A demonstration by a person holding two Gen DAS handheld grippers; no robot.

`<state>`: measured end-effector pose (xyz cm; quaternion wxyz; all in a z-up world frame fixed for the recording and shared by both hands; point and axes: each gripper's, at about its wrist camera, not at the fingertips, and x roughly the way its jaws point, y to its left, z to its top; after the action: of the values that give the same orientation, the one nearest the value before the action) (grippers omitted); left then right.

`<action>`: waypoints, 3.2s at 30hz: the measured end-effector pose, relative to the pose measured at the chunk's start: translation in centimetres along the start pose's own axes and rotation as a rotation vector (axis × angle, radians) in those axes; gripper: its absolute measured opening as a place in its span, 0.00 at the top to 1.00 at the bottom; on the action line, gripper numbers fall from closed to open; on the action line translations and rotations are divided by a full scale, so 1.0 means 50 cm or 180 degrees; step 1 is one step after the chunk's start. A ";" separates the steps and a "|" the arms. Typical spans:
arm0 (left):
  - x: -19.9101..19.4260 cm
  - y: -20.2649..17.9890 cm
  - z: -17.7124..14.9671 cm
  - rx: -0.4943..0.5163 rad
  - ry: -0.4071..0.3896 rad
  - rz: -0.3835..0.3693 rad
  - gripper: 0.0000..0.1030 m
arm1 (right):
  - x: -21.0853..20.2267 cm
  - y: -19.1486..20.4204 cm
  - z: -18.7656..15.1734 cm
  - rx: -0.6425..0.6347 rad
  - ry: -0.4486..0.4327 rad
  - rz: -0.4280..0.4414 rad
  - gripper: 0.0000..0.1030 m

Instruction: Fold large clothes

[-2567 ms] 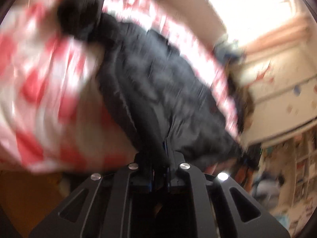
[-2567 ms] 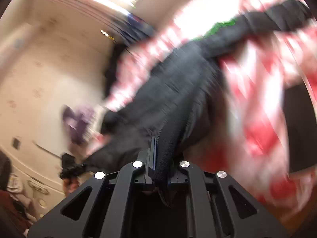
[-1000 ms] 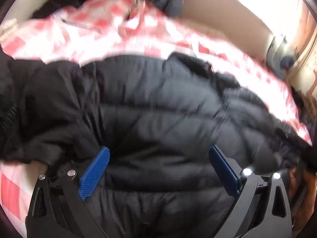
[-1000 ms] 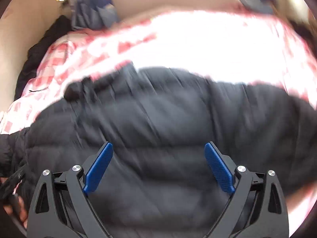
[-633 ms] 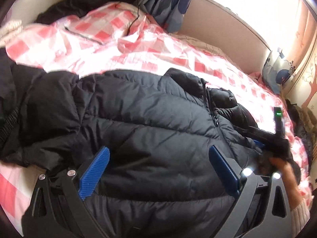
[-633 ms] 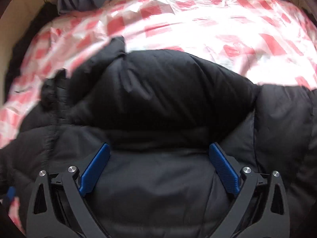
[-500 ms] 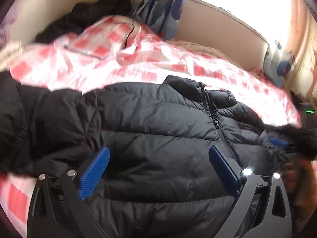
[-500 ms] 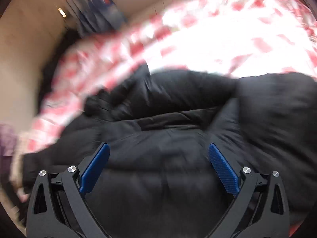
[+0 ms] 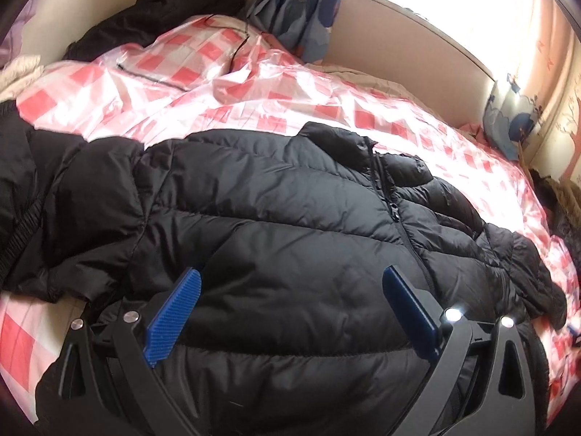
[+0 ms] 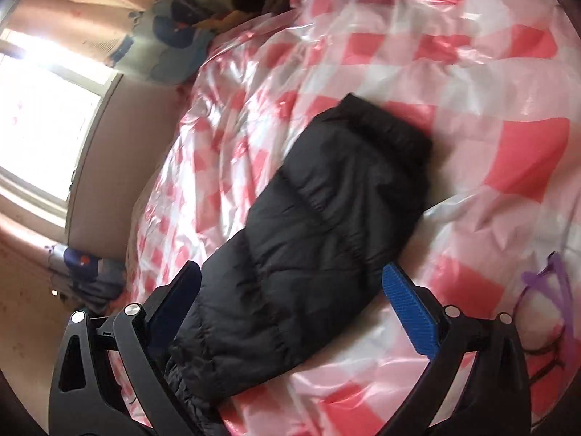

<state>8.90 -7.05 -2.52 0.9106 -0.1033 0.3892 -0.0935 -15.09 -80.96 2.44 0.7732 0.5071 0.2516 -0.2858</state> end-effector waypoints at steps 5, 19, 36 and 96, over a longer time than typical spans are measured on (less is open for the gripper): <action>0.013 0.021 -0.001 -0.0169 0.0102 -0.0027 0.07 | 0.041 -0.050 0.016 0.0193 -0.0045 0.0035 0.06; 0.015 0.020 -0.003 -0.0156 0.0093 -0.0051 0.07 | 0.054 -0.029 0.034 -0.0053 -0.0150 0.0135 0.93; -0.017 0.039 0.014 -0.0321 -0.0167 -0.0078 0.07 | -0.098 0.416 -0.047 -0.1364 -0.0695 0.1071 0.98; -0.116 0.065 0.154 -0.0329 -0.0783 -0.0286 0.07 | 0.140 0.713 -0.808 -0.2705 0.1345 0.1839 0.08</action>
<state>10.85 -1.60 5.81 0.9398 -0.1781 0.2739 -0.1006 10.71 -33.27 6.00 0.8894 0.2453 0.3450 0.1724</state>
